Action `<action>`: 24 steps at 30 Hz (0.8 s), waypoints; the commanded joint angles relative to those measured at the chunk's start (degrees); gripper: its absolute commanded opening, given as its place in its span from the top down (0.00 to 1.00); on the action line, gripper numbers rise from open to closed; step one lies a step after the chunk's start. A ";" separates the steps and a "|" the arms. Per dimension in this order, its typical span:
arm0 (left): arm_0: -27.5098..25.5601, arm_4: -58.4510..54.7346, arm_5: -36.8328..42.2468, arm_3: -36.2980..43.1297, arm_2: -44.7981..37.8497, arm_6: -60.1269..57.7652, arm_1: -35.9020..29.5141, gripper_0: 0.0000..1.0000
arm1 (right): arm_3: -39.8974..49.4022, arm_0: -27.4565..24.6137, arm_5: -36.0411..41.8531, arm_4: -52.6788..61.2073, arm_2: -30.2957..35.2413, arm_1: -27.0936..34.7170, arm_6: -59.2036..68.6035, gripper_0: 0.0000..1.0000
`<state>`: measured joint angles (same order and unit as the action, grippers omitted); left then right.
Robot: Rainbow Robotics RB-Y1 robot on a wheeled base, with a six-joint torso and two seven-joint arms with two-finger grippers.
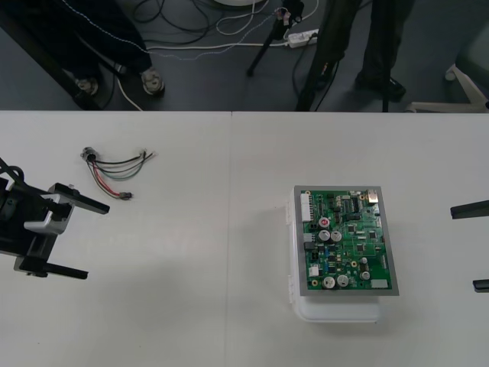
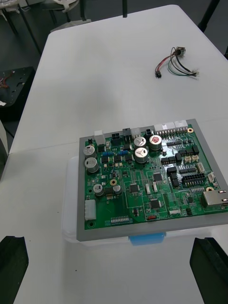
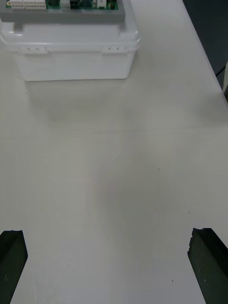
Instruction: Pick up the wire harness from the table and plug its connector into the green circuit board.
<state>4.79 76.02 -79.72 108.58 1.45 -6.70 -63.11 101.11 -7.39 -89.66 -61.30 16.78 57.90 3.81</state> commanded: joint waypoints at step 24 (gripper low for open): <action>27.64 23.03 -2.55 -23.06 12.70 5.38 9.58 0.00 | -4.95 2.64 -0.07 7.07 0.18 -5.43 2.43 0.00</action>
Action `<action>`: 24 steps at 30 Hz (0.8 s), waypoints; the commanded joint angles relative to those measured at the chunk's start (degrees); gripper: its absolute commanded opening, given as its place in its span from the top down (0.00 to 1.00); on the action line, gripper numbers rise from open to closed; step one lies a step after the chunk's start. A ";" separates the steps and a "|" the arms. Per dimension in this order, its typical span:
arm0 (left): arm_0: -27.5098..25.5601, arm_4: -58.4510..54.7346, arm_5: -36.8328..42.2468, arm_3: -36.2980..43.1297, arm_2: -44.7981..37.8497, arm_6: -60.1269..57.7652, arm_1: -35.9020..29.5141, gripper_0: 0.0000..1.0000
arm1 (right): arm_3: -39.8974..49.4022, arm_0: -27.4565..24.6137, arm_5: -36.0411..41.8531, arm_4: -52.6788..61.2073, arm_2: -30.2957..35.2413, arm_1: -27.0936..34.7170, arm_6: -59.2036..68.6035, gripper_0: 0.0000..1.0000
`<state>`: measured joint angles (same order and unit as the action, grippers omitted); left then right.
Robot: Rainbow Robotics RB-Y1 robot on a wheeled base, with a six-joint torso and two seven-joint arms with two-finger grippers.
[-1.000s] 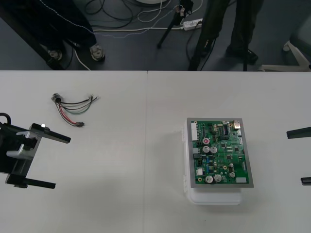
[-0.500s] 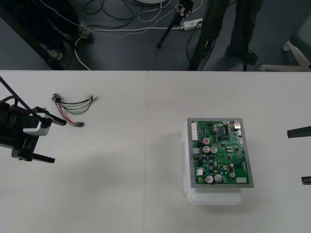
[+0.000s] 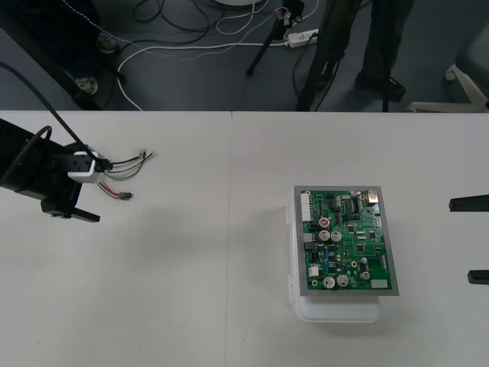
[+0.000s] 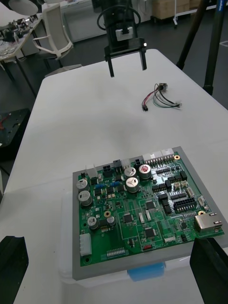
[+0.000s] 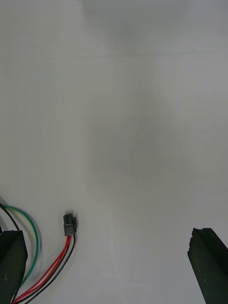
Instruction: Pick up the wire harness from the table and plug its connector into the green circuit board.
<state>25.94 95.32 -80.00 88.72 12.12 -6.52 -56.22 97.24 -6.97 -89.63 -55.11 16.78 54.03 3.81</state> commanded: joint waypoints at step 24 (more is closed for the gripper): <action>20.38 9.54 4.50 -24.56 11.26 25.42 5.59 0.00 | -7.59 9.08 -0.37 8.00 -2.19 -3.32 2.60 0.00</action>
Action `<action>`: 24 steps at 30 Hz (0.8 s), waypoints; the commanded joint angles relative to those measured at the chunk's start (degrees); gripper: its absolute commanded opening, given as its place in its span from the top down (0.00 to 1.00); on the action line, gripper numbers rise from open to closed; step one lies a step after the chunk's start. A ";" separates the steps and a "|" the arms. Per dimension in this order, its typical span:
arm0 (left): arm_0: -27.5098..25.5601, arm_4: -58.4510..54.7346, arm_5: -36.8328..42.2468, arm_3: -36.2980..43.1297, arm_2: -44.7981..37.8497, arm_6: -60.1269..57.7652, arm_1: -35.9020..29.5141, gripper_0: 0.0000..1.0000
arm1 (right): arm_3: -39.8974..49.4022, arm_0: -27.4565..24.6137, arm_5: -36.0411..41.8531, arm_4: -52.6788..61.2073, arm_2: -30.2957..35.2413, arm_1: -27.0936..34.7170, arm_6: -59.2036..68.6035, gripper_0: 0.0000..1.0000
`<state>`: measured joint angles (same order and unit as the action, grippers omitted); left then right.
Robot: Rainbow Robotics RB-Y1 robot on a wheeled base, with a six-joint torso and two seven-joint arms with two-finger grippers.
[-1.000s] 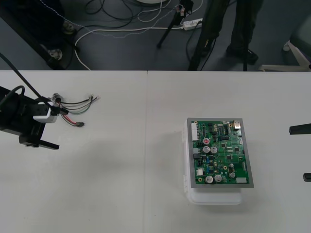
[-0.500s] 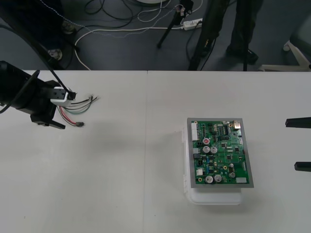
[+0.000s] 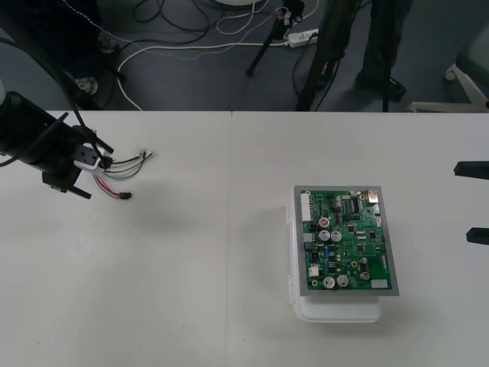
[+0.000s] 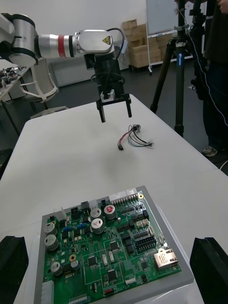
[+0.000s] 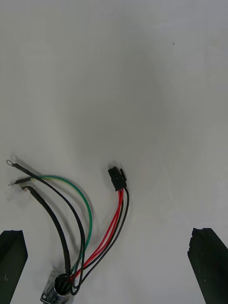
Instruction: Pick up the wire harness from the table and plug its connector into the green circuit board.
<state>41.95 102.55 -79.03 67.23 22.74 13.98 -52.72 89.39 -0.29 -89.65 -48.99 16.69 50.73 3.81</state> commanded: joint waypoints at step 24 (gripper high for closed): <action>12.19 20.49 16.72 -20.03 0.72 26.19 9.48 0.00 | 1.75 2.75 -0.35 4.70 -6.23 0.60 -5.22 0.00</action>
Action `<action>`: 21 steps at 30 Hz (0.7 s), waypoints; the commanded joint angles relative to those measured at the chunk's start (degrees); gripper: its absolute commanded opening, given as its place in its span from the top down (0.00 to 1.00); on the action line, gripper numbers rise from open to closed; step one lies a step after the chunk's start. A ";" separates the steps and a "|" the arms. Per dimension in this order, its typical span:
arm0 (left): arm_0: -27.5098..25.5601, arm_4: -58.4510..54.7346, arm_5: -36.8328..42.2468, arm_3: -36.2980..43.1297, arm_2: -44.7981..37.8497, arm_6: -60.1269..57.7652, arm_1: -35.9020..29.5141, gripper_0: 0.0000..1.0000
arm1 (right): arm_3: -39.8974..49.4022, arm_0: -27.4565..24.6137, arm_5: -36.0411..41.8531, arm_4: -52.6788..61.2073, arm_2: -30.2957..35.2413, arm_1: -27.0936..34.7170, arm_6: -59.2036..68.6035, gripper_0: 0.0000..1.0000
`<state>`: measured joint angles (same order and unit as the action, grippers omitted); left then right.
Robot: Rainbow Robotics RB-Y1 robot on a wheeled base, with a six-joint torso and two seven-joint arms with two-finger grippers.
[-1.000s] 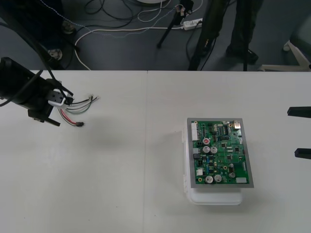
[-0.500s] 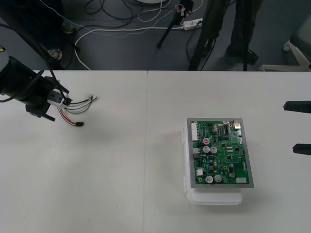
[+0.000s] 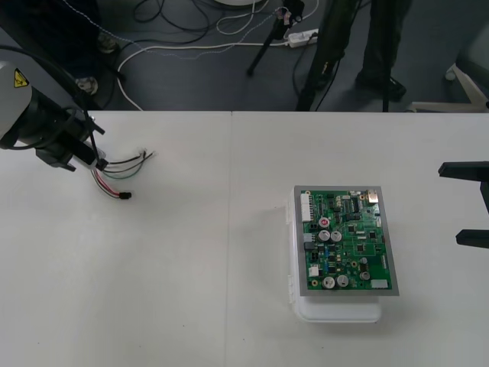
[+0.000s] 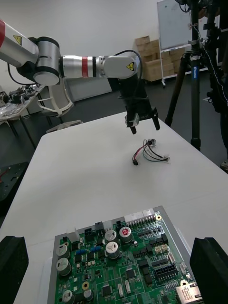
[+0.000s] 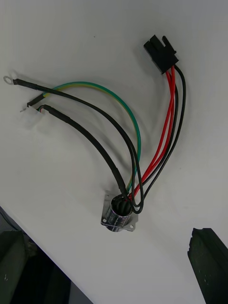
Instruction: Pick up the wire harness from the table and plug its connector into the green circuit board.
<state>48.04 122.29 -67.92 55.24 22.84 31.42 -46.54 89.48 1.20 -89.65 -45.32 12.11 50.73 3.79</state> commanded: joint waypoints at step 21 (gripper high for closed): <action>7.69 8.93 18.00 -17.01 0.89 19.56 7.61 0.00 | 1.66 1.18 -0.35 2.25 -8.94 1.66 -21.80 0.00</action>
<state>52.46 128.94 -53.98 38.26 22.84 50.59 -39.96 89.62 1.28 -89.65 -44.55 5.30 50.74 -14.88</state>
